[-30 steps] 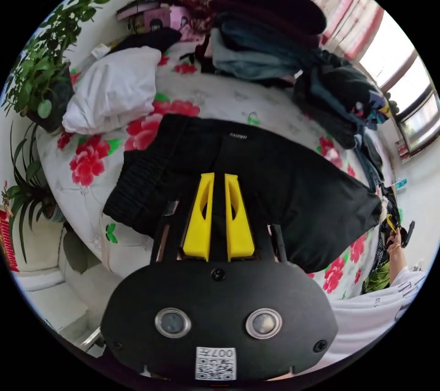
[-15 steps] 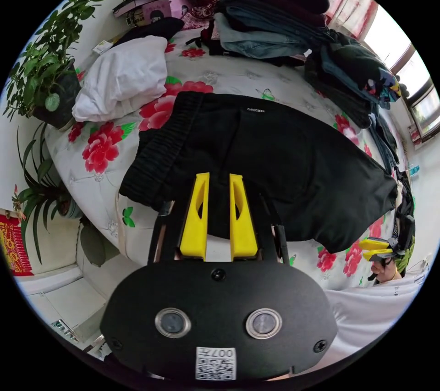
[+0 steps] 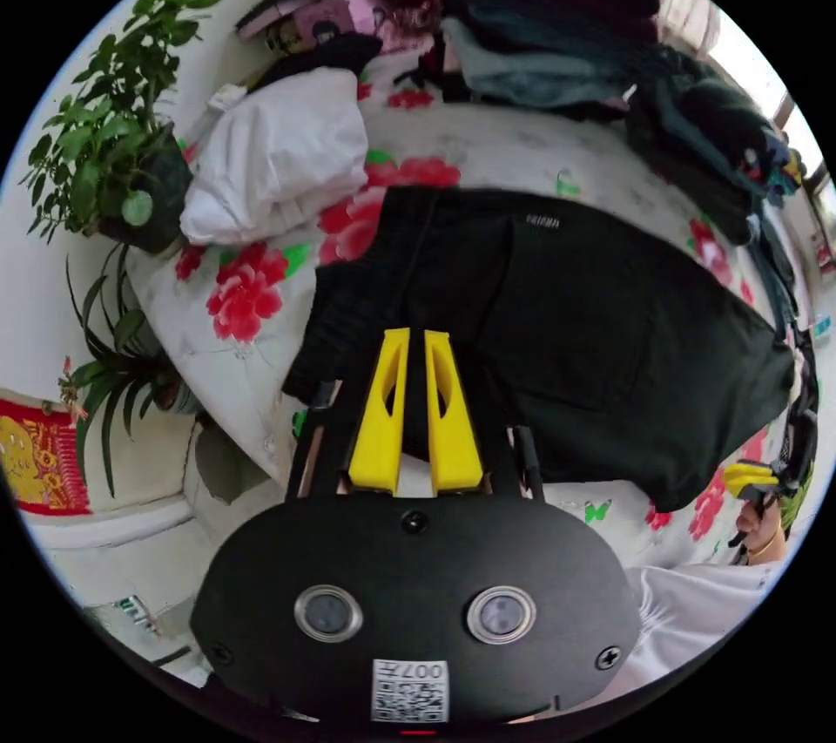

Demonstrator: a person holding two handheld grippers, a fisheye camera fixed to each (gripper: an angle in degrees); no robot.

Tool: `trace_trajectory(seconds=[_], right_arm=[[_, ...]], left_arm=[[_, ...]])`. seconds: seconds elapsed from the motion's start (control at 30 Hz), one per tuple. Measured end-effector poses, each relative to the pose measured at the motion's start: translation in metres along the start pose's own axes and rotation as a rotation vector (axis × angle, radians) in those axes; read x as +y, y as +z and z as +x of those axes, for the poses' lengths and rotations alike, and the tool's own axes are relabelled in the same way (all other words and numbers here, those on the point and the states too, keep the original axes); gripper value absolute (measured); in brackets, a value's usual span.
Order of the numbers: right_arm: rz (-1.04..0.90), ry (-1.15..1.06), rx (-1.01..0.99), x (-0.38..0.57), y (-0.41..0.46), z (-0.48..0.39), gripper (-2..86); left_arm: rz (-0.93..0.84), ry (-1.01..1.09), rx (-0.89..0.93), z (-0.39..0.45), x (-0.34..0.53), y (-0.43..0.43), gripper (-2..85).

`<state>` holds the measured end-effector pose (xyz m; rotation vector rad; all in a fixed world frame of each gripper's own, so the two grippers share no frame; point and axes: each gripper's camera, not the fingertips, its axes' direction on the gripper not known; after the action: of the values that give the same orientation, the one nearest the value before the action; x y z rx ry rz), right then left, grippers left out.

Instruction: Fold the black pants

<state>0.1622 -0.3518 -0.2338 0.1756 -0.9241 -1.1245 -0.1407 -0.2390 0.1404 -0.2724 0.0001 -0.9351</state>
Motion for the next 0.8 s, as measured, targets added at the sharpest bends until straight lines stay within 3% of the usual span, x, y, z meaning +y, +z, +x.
trace_trajectory(seconds=[0.07,0.17,0.37,0.53,0.63,0.8], right_arm=[[0.155,0.037,0.201,0.008,-0.061,0.012,3.6],[0.333,0.157,0.523,0.004,-0.139,0.038,4.8],[0.482,0.374,0.954,-0.042,-0.223,0.091,6.2],[0.256,0.516,0.990,-0.072,-0.217,0.156,4.7],[0.273,0.496,1.028,-0.071,-0.223,0.151,1.8],[0.497,0.323,1.095,-0.059,-0.245,0.085,0.8]], left_arm=[[0.128,0.055,0.066,-0.007,-0.018,-0.025,7.6],[0.146,0.100,0.095,-0.012,-0.059,-0.021,10.7],[-0.148,0.089,0.032,-0.016,-0.117,0.058,11.3],[-0.072,0.118,-0.047,-0.009,-0.113,0.041,4.8],[0.041,0.084,-0.033,-0.018,-0.098,0.005,2.8],[0.166,0.026,0.012,-0.048,-0.073,-0.056,2.1]])
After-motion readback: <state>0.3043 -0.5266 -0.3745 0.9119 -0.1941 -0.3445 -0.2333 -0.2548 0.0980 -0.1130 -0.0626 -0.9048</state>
